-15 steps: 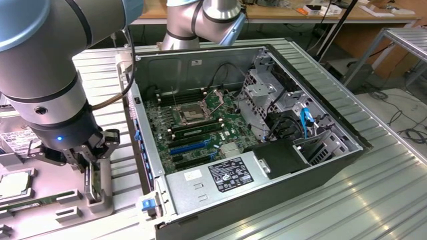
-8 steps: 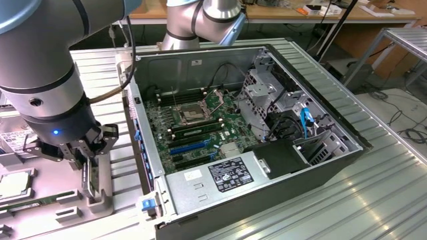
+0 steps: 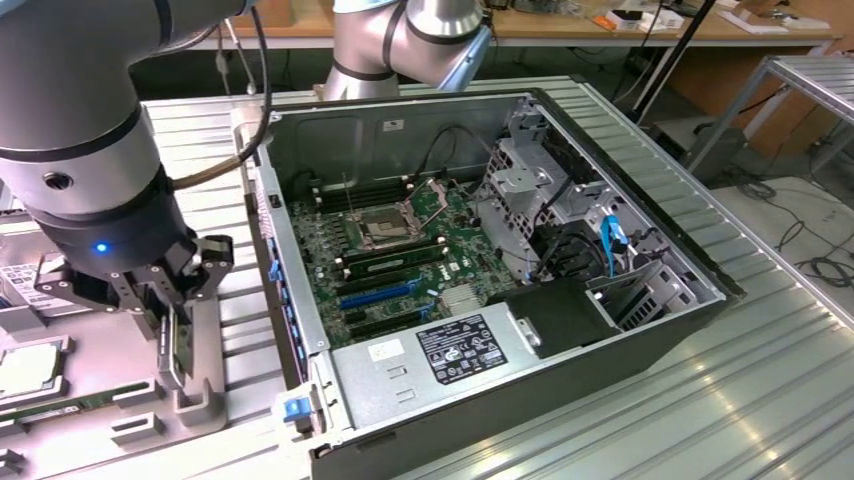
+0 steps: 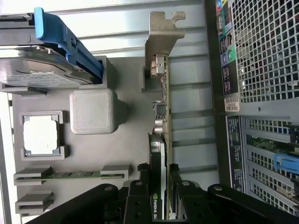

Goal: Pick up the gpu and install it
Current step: 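Pick up the gpu and move the gpu toward the slot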

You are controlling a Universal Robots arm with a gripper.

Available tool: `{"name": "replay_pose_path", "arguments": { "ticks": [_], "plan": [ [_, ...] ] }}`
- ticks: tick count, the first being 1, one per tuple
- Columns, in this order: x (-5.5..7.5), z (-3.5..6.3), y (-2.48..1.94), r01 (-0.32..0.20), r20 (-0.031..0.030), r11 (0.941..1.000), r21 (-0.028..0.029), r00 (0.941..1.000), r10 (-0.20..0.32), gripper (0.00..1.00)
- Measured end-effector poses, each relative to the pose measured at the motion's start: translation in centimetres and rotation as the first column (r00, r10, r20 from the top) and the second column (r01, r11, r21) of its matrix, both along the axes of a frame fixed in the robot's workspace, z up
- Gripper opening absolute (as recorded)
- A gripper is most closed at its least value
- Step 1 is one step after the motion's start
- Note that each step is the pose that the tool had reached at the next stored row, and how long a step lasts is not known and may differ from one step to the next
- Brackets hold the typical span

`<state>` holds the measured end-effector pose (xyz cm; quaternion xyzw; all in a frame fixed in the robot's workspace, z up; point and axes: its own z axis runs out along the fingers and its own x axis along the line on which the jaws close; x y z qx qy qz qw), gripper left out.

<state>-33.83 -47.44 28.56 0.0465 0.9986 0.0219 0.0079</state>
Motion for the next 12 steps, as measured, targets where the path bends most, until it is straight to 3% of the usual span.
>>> {"name": "replay_pose_path", "arguments": {
  "ticks": [12],
  "plan": [
    [0.0,3.03,0.0,0.0,-0.005,1.0,0.0001,1.0,0.0,0.27]
  ]
}}
